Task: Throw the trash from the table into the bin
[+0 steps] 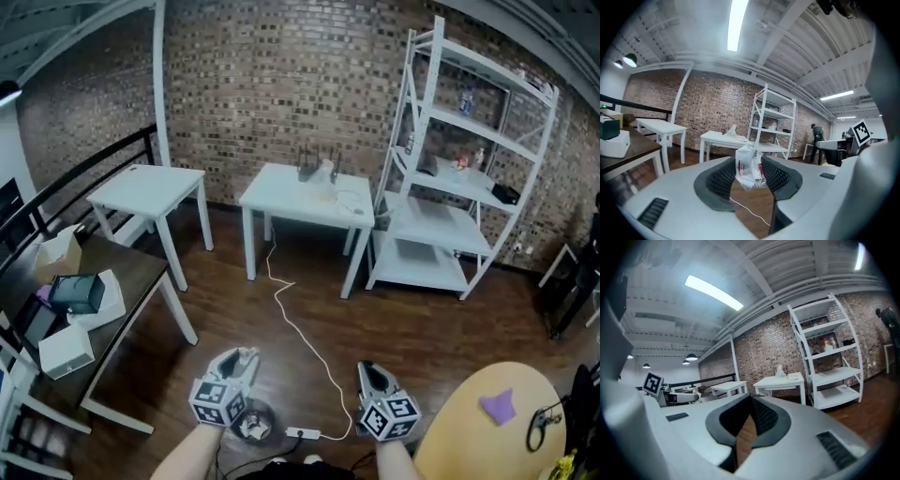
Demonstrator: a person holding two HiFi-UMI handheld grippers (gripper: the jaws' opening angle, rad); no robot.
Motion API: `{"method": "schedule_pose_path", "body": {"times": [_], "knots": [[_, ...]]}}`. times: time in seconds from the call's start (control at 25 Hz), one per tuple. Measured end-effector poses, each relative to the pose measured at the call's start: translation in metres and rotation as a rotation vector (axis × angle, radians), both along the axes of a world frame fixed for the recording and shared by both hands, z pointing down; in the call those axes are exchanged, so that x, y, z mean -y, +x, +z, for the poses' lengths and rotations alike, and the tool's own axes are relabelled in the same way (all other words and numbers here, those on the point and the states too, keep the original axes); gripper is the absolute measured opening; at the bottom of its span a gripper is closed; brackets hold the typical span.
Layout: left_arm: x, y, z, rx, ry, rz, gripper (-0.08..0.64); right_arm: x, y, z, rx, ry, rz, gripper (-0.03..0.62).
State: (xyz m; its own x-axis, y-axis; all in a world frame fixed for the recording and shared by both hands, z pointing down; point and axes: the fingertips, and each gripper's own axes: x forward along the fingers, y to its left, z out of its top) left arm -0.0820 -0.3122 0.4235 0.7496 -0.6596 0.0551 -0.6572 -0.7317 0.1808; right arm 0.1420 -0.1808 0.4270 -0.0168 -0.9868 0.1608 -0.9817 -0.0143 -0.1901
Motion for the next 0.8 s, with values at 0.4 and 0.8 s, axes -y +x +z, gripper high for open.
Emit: {"method": "schedule_pose_path", "body": {"times": [0.4,0.8], "knots": [[0.017,-0.095,0.021,0.035,-0.055,-0.308,0.164,0.097,-0.054,0.026,0.011,-0.068,-0.286,0.005],[0.001,-0.096,0.093,0.06,-0.2,-0.381,0.164,0.116,-0.076,0.086,0.042,-0.179,-0.392,0.005]]}}
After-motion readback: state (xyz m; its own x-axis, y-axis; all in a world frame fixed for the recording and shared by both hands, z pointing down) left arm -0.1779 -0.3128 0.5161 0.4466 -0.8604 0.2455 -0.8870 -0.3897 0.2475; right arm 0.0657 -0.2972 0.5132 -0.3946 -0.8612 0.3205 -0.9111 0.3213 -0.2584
